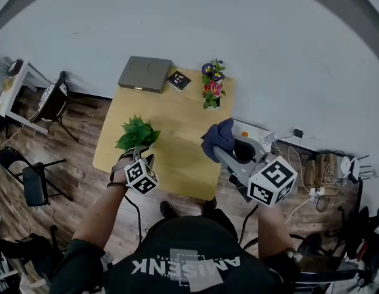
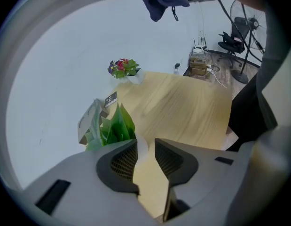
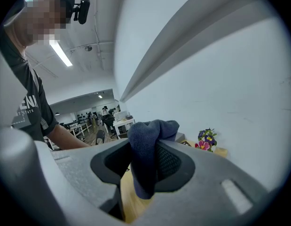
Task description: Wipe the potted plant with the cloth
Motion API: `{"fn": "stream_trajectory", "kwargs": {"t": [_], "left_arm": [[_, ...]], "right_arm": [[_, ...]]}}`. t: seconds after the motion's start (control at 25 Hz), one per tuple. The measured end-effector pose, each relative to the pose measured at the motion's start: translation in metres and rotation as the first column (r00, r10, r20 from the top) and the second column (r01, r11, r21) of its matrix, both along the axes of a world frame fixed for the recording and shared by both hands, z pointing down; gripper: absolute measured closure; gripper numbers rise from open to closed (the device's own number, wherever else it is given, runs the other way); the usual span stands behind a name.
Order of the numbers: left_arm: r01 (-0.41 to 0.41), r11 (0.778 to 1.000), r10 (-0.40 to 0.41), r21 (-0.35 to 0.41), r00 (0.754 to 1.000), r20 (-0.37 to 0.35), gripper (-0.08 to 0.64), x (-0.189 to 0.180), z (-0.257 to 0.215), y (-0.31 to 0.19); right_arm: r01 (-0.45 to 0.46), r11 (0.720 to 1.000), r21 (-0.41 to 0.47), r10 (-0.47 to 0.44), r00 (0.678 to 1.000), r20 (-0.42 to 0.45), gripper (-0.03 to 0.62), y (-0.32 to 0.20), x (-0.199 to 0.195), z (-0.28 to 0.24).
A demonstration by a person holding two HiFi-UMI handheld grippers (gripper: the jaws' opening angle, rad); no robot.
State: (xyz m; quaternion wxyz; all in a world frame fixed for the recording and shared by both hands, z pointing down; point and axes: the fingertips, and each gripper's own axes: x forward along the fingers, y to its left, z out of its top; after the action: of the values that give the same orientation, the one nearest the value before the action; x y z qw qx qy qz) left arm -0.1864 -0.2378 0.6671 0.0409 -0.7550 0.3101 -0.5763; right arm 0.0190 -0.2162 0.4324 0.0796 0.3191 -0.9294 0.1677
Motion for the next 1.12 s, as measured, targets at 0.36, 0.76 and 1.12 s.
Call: {"fn": "stream_trajectory", "kwargs": {"t": [0.36,0.76,1.12], "left_arm": [[0.222,0.974,-0.2,0.037,0.929,-0.31,0.448,0.009,-0.086,0.019],[0.379,0.917,-0.219,0.124,0.739,-0.637,0.512,0.011,-0.209,0.065],[0.58,0.791,-0.103,0.195,0.44,-0.892,0.558,-0.026,-0.331,0.096]], "right_arm": [[0.063,0.994,0.087,-0.066,0.997,0.042,0.46,0.005,-0.004,-0.039],[0.098,0.985,0.141,-0.113,0.989,0.098,0.46,0.022,-0.024,-0.076],[0.107,0.967,0.233,-0.129,0.989,0.079,0.46,0.036,-0.049,-0.11]]}}
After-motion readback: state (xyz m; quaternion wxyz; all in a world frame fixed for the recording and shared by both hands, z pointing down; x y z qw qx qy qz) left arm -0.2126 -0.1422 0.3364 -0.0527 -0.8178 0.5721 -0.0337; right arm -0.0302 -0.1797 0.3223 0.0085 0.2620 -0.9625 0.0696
